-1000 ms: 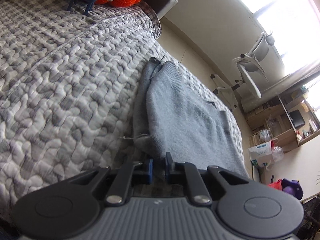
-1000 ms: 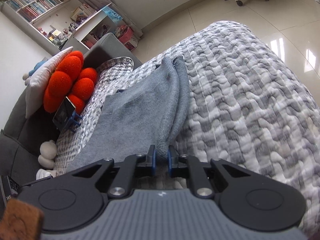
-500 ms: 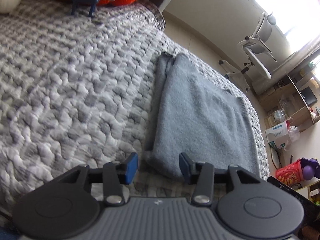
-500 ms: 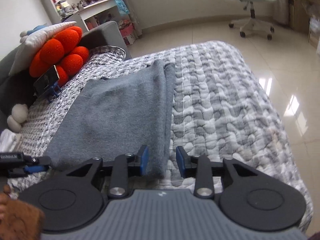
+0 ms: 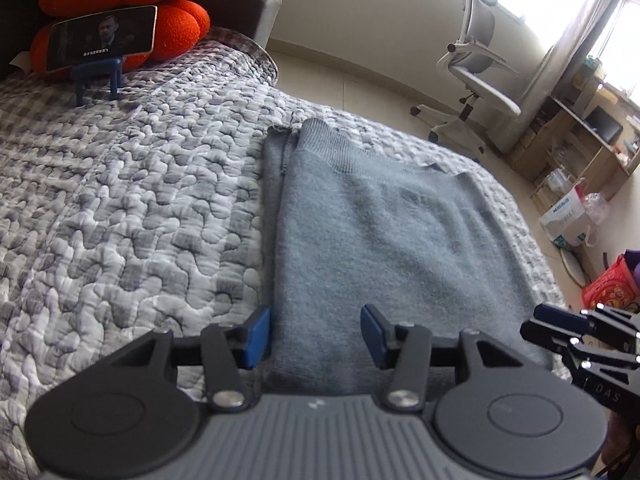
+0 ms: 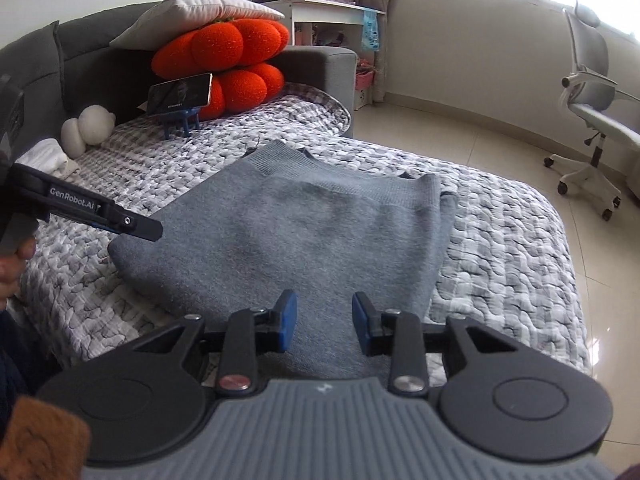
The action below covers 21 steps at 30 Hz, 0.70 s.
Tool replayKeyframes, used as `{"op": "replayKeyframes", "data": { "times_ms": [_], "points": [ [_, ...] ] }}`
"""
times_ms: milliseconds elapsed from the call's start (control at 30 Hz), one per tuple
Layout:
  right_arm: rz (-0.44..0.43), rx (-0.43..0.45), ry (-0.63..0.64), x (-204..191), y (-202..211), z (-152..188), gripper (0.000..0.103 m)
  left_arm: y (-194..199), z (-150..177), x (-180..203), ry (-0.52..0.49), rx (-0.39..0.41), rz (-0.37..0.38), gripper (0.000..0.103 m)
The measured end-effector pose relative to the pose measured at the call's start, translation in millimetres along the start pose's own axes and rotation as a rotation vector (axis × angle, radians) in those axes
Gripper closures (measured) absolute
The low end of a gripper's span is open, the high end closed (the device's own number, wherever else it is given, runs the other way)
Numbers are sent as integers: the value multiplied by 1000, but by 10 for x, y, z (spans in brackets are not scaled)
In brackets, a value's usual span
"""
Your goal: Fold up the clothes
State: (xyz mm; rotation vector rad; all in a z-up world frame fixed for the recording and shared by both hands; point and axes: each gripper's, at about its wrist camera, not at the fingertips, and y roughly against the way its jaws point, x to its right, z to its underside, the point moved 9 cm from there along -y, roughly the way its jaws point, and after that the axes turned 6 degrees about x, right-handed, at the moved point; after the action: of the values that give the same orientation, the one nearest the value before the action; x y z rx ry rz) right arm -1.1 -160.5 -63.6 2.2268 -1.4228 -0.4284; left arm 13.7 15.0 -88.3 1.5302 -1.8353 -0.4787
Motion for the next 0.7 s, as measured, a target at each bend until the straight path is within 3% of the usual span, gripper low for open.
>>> {"op": "replayKeyframes", "data": {
  "times_ms": [100, 267, 567, 700],
  "points": [
    [-16, -40, 6, -46, -159, 35, 68, -46, 69, -84, 3, -34, -46, 55],
    [31, -104, 13, 37, -224, 185, 69, 25, 52, -122, -46, -16, -89, 55],
    [82, -119, -40, 249, -137, 221, 70, 96, 17, -244, 47, -35, -59, 55],
    [70, -84, -29, 202, -108, 71, 70, 192, -174, -132, 19, 20, -16, 54]
  ]
}}
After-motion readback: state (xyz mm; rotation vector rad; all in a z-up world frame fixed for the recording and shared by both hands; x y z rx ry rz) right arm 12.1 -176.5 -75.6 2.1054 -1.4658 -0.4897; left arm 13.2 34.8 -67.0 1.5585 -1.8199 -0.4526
